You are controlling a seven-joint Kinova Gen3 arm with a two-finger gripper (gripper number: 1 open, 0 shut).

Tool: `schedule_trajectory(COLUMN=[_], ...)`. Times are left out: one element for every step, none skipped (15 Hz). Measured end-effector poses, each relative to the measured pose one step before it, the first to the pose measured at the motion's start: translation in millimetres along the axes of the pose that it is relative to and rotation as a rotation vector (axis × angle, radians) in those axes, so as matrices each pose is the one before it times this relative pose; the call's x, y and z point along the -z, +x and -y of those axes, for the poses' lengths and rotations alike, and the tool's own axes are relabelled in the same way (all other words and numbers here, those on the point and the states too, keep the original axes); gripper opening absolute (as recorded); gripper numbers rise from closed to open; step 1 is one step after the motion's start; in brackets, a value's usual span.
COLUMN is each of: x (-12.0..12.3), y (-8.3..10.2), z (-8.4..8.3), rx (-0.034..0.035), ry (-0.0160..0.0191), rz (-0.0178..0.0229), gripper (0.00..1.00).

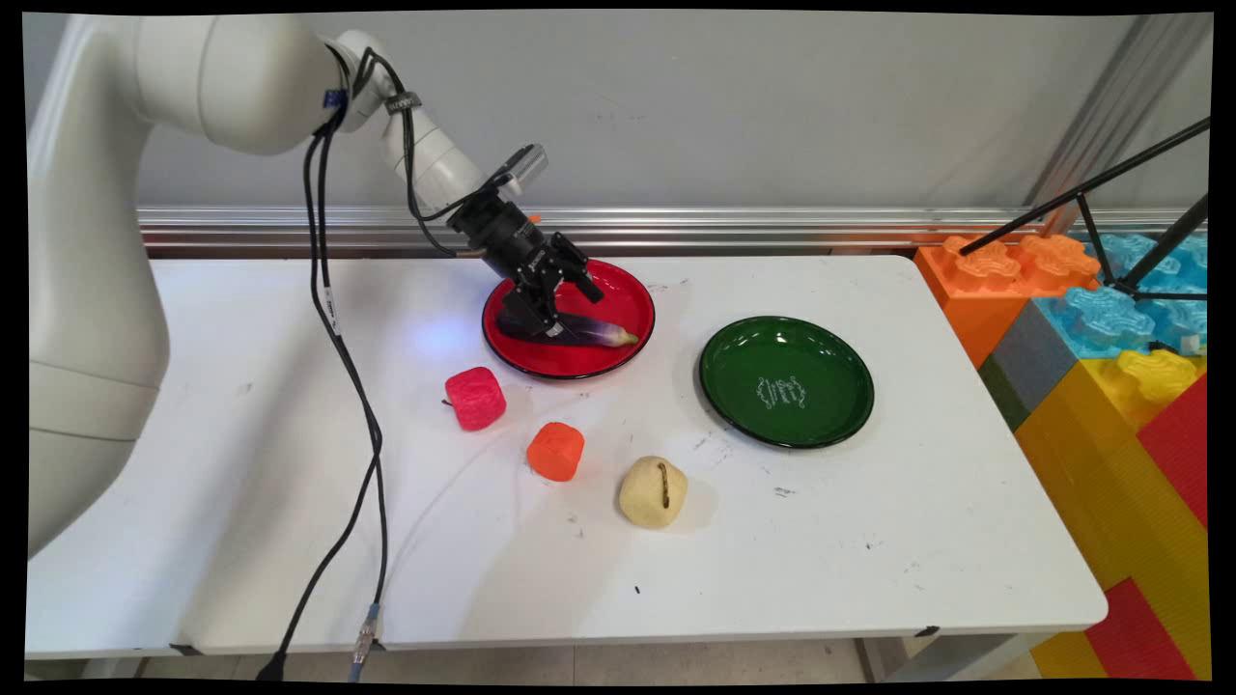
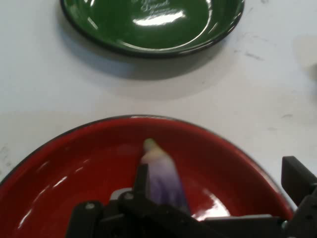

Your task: Pick up the eggplant from the red plate

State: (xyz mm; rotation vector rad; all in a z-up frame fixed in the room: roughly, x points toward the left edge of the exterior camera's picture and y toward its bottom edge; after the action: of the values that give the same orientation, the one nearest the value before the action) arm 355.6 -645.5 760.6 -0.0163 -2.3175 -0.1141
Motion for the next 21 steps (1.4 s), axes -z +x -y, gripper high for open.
schedule_trajectory(x=[-0.72,-0.54,-0.83,-0.78,-0.97,-1.04,-0.46,-0.82,-0.79,-0.29,-0.63,-0.36,-0.01,-0.16,-0.36,-0.13,-0.21,-0.15,-0.27,-0.03,0.00], y=[-2.37,-2.06,-3.30,-2.49,-2.73,-3.36,-2.17,-2.66,-2.95,-1.84,-2.34,-2.32,-1.98,-1.23,-1.79,-1.71,-2.00,-1.81,-1.40,-1.03,-1.42], z=[4.28,2.63,3.74,2.38,2.54,2.27,1.03,1.58,1.42,0.73,1.11,0.92,0.51,0.50,1.08,0.72,0.88,0.75,0.72,0.43,0.55], rx=[-0.00034,0.00024,0.00105,0.00083,0.00088,0.00147,0.00097,0.00118,0.00142,0.00091,0.00090,0.00089,0.00079,0.00043,0.00039,0.00071,0.00102,0.00089,0.00056,0.00052,0.00061], ry=[0.00607,0.00389,0.00553,0.00338,0.00301,0.00254,0.00159,0.00145,0.00115,0.00118,0.00035,0.00116,0.00100,0.00062,0.00143,0.00077,0.00103,0.00082,0.00029,0.00064,0.00128], rz=[0.00705,0.00508,0.00805,0.00596,0.00673,0.00743,0.00434,0.00629,0.00647,0.00422,0.00521,0.00534,0.00404,0.00274,0.00473,0.00438,0.00577,0.00493,0.00419,0.00291,0.00322], gripper=[1.00,1.00,1.00,1.00,1.00,1.00,1.00,1.00,1.00,1.00,1.00,1.00,1.00,1.00,1.00,1.00,1.00,1.00,1.00,1.00,1.00])
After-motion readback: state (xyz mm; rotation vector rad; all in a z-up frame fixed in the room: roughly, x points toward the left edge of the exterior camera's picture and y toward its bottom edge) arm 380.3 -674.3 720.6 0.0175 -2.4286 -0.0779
